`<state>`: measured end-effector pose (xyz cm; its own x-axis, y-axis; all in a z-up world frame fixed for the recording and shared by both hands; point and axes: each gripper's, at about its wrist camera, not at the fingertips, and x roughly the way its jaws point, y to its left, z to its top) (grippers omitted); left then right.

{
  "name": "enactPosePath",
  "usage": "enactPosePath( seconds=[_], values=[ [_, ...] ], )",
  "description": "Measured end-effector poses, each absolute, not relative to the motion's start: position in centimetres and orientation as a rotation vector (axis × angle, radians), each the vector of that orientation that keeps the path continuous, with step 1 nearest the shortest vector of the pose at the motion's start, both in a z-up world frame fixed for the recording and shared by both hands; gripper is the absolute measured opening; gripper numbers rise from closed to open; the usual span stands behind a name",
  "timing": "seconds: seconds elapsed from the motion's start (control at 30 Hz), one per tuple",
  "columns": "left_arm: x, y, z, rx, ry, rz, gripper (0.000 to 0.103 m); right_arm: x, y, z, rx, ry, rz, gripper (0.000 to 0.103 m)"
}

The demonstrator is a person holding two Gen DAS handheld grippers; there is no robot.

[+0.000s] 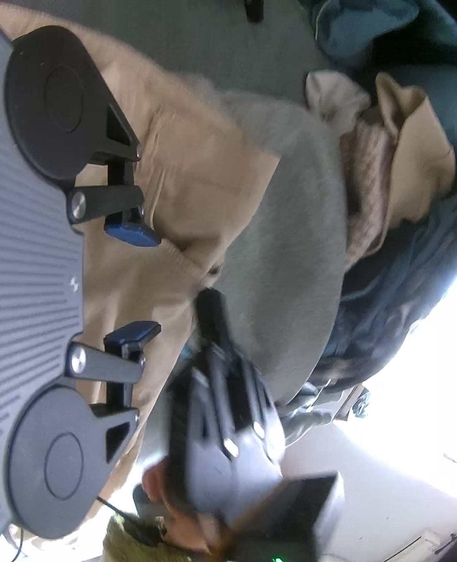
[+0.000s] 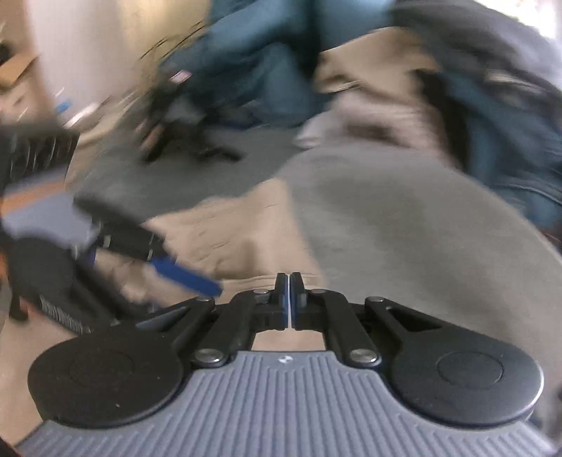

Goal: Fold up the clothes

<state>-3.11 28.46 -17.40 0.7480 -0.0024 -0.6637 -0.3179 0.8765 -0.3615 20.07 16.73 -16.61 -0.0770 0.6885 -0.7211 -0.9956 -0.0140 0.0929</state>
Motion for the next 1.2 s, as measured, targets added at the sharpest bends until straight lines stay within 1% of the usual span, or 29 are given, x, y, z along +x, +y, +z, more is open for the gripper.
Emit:
enactPosePath(
  seconds=[0.13, 0.17, 0.23, 0.3, 0.33, 0.4, 0.6, 0.73, 0.9, 1.0, 1.1, 1.2],
  values=[
    [-2.5, 29.7, -18.7, -0.436, 0.73, 0.19, 0.043, 18.7, 21.2, -20.7, -0.638, 0.733, 1.492, 0.0],
    [-2.3, 29.9, -19.0, -0.434, 0.734, 0.189, 0.041, 19.1, 22.0, -21.6, -0.6, 0.756, 1.464, 0.0],
    [-2.4, 30.0, -18.9, -0.435, 0.742, 0.183, 0.04, 20.2, 22.5, -22.4, -0.478, 0.813, 1.424, 0.0],
    [-2.7, 29.7, -17.9, -0.41, 0.73, 0.173, 0.045, 21.0, 21.8, -21.5, -0.366, 0.855, 1.388, 0.0],
    [-3.0, 29.5, -17.5, -0.401, 0.716, 0.17, 0.051, 21.2, 21.0, -20.7, -0.323, 0.851, 1.374, 0.0],
    [-3.2, 29.4, -16.9, -0.397, 0.695, 0.165, 0.052, 21.2, 19.1, -19.1, -0.274, 0.843, 1.337, 0.003],
    [-0.7, 29.6, -17.0, -0.392, 0.7, 0.124, 0.051, 21.7, 10.3, -15.5, -0.198, 0.889, 1.093, 0.003],
    [0.9, 27.1, -16.5, -0.4, 0.699, 0.052, 0.051, 20.6, 2.3, -14.1, -0.197, 0.956, 0.921, 0.004],
    [3.2, 21.9, -17.0, -0.389, 0.763, -0.109, 0.052, 18.2, -7.8, -14.2, -0.192, 1.102, 0.721, 0.005],
    [5.0, 18.0, -17.5, -0.328, 0.822, -0.211, 0.052, 16.7, -13.8, -13.9, -0.218, 1.181, 0.616, 0.005],
    [6.4, 14.3, -18.0, -0.279, 0.862, -0.294, 0.052, 14.0, -19.7, -12.1, -0.248, 1.235, 0.527, 0.005],
    [7.3, 11.1, -18.0, -0.239, 0.884, -0.345, 0.052, 9.9, -26.8, -9.2, -0.213, 1.3, 0.409, 0.005]
  ],
)
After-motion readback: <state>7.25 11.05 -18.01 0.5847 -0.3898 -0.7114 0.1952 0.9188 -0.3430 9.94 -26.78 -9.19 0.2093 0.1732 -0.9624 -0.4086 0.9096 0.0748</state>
